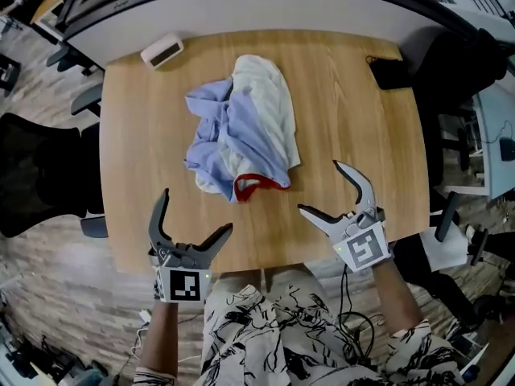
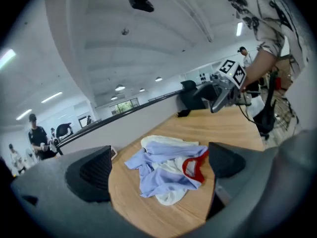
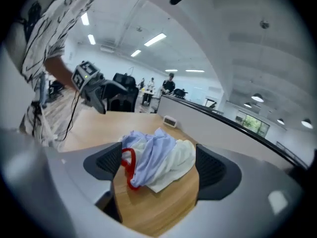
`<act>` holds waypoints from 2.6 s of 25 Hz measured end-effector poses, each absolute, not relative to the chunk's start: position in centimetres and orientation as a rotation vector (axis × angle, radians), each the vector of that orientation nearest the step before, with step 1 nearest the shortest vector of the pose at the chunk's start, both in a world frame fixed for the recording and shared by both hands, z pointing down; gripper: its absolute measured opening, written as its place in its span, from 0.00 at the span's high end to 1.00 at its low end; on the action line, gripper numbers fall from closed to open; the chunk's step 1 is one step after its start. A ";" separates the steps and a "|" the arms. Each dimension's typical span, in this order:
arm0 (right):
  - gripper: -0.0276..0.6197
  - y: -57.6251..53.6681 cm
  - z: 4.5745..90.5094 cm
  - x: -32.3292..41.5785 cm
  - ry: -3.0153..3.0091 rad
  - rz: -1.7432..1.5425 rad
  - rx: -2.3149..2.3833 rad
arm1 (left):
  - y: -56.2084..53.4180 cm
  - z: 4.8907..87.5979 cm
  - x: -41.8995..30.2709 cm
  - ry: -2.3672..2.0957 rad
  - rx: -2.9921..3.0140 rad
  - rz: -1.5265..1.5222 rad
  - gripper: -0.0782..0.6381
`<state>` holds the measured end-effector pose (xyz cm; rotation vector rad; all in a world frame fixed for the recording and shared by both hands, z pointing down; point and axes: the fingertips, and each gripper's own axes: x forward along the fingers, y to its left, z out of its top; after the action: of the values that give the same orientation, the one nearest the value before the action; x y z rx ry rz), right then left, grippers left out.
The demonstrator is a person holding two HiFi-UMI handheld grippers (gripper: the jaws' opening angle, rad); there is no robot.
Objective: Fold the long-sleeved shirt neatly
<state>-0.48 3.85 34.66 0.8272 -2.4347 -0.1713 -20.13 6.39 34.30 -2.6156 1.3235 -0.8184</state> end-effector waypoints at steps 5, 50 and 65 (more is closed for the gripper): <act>0.27 4.3 41.5 -2.3 -2.292 -0.438 0.372 | 7.4 41.0 -18.0 1.090 -2.594 -1.025 0.05; 0.90 -1.6 36.1 -3.8 -2.537 -0.400 0.396 | 2.3 36.8 -19.3 1.205 -2.612 -0.971 0.86; 0.90 -1.6 11.3 -1.0 -2.802 -0.346 0.865 | 0.7 12.8 -19.4 1.284 -2.423 -0.658 0.86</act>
<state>-1.03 -1.60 11.31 0.8653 -2.8017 -0.3465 -19.41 0.70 12.75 -2.4228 1.2836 -0.6577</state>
